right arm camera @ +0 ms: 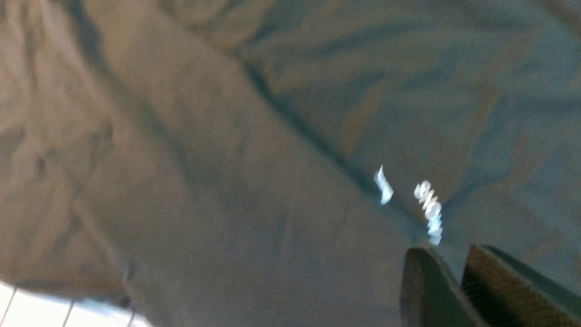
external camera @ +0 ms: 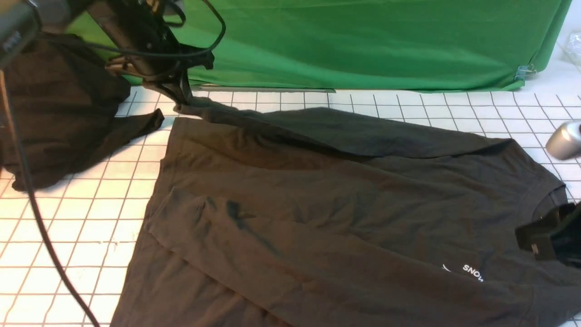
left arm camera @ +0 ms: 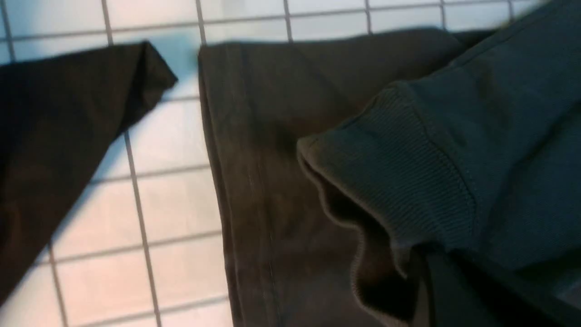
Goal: Fold a long-sleeved shirt over a white checkered tablecloth.
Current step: 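Fold the left side of the dark shirt inward over its body with the left gripper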
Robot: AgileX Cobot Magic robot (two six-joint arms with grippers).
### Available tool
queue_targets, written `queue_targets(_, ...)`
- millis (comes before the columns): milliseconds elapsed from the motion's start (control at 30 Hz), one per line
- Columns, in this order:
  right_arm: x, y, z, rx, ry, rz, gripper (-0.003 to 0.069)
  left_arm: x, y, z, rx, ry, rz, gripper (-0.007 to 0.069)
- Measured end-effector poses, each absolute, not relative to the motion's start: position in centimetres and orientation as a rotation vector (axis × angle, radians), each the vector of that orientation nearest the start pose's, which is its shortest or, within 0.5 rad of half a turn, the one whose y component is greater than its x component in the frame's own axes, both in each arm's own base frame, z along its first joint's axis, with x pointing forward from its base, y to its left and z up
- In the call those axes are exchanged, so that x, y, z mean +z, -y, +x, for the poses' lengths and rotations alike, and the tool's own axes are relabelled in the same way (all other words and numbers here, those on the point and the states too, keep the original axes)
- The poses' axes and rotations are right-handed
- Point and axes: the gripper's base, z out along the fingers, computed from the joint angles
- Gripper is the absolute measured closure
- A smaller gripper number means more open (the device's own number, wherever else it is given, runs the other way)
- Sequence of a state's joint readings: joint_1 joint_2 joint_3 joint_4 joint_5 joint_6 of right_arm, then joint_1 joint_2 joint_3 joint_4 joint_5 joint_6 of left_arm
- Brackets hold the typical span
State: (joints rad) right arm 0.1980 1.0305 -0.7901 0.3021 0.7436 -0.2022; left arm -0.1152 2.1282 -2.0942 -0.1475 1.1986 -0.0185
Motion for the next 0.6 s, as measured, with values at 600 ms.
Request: queue_targets(600,30.2,-5.6,19.2,0.335,-2.391,-0.292,0.0543,25.2,5.5,33.4,-0.218,-2.906,0.011,0.0611)
